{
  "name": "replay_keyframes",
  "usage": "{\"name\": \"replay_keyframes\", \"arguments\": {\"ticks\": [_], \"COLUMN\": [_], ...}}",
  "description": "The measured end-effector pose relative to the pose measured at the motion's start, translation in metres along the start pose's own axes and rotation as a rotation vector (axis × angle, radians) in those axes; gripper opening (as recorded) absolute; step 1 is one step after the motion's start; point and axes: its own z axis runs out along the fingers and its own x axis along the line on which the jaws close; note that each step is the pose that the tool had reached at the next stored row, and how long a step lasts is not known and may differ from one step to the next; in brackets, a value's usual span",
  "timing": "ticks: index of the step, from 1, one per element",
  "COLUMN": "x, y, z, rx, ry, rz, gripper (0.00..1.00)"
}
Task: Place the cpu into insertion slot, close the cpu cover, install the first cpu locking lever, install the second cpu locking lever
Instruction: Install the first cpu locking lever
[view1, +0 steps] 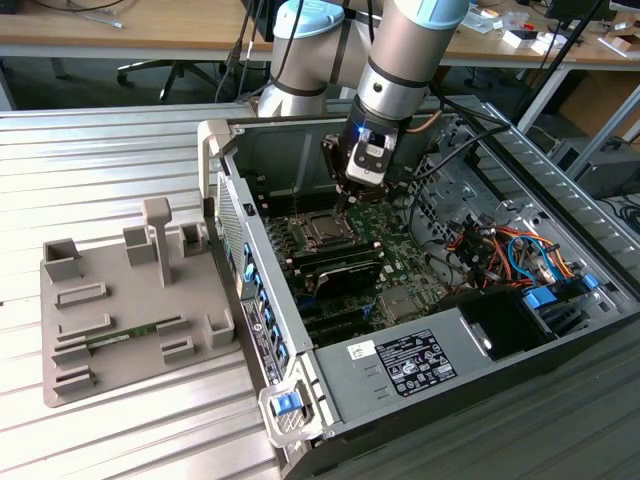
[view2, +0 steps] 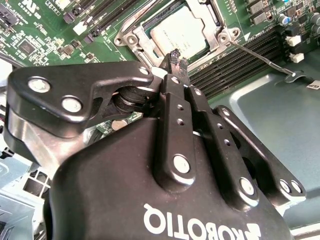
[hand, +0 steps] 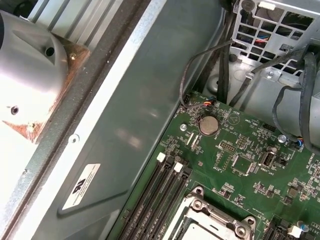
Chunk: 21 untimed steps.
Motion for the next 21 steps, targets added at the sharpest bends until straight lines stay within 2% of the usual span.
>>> {"name": "replay_keyframes", "arguments": {"ticks": [21], "x": [0.0000], "y": [0.0000], "z": [0.0000], "rx": [0.0012], "ry": [-0.0012], "rz": [-0.043], "gripper": [0.10]}}
